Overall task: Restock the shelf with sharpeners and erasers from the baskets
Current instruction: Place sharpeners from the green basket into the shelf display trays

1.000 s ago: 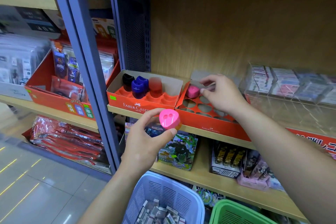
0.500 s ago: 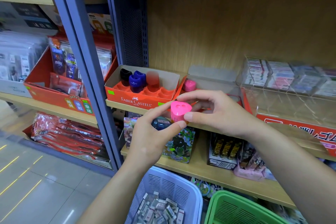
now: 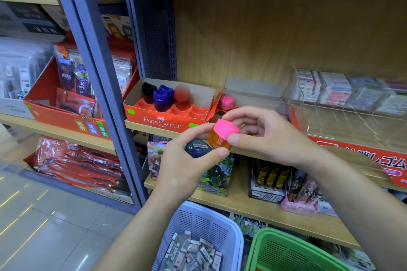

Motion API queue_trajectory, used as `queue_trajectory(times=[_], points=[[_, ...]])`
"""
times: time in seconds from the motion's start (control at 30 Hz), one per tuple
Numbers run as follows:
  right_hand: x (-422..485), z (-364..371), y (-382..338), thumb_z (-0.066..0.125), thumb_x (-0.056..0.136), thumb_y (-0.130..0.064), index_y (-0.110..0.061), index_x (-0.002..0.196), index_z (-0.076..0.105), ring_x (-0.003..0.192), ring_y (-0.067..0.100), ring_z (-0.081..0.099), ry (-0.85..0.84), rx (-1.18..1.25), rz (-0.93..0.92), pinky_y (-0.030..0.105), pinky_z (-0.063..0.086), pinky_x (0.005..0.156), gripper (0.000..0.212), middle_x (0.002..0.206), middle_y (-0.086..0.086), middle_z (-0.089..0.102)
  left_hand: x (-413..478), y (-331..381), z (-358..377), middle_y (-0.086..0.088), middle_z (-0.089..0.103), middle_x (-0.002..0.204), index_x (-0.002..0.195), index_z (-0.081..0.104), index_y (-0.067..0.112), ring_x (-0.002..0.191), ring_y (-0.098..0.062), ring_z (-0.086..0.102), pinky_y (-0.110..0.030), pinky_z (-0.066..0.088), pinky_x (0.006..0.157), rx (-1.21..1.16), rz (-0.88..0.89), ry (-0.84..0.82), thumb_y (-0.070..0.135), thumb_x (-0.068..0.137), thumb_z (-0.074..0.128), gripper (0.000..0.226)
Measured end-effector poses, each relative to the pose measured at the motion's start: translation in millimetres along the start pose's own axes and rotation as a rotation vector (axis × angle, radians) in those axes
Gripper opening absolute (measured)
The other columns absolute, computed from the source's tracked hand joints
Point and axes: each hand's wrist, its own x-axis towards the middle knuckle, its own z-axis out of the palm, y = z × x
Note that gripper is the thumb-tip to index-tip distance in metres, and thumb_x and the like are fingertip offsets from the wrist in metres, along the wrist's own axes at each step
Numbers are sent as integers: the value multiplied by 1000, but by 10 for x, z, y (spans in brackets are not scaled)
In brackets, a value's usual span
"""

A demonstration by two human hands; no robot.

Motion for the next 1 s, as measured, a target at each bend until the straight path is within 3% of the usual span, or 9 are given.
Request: queue_trajectory(times=[0.07,0.13,0.23,0.33,0.47,0.57,0.7,0.8,1.0], points=[[-9,-9,-21,83,78,-29,-22,109,67,83,12,67,11,-46,15,30,55,82,36,102,3,73,-15,12,24,8,75,107,120,73,32,102,-9,69,-41,55,97,28,-5,-8,29,71,91,53],[-12,-57,-52,83,79,-15,-20,108,66,82,10,67,25,-73,14,30,55,82,34,101,5,73,-18,15,45,14,74,108,124,69,31,105,-5,67,-33,52,98,52,-13,-18,27,71,91,57],[55,-286,-97,83,77,-1,-20,106,67,90,14,70,176,-100,6,24,57,77,39,106,9,71,5,-8,45,15,73,99,117,67,34,95,-2,65,-22,49,90,76,-29,-3,23,75,89,48],[297,-542,-42,86,75,-10,-25,107,66,88,17,71,361,-337,55,21,54,69,40,106,-4,68,31,-30,11,7,70,94,109,66,31,88,-2,64,-7,44,79,97,-54,-4,11,81,83,38],[707,-668,160,86,76,-21,-20,115,67,78,10,60,347,-688,148,26,43,75,44,110,-5,68,62,-80,-22,9,66,103,110,59,32,91,-7,65,-15,49,78,59,-112,-56,11,74,69,43],[887,-663,316,87,76,-24,-17,118,68,91,17,60,300,-828,217,27,46,80,47,114,2,70,67,-111,-39,19,63,101,114,52,35,86,-2,62,-17,48,79,60,-112,-83,17,66,58,51],[921,-606,434,89,73,-26,-16,116,69,101,23,64,308,-850,213,33,50,89,48,113,5,71,80,-133,-86,23,62,110,122,51,36,101,-5,64,-20,49,90,76,-75,-91,14,80,71,52],[907,-584,447,89,73,-27,-18,117,71,102,23,64,289,-855,186,33,51,91,48,114,4,72,105,-131,-112,12,64,114,124,52,32,97,-10,67,-19,53,83,35,-82,-53,0,83,78,59],[894,-578,489,85,78,-27,-17,121,73,104,23,63,238,-890,197,25,44,85,45,118,7,68,114,-130,-130,0,61,119,124,54,34,93,-15,69,-22,56,77,-18,-111,-23,4,78,84,63]])
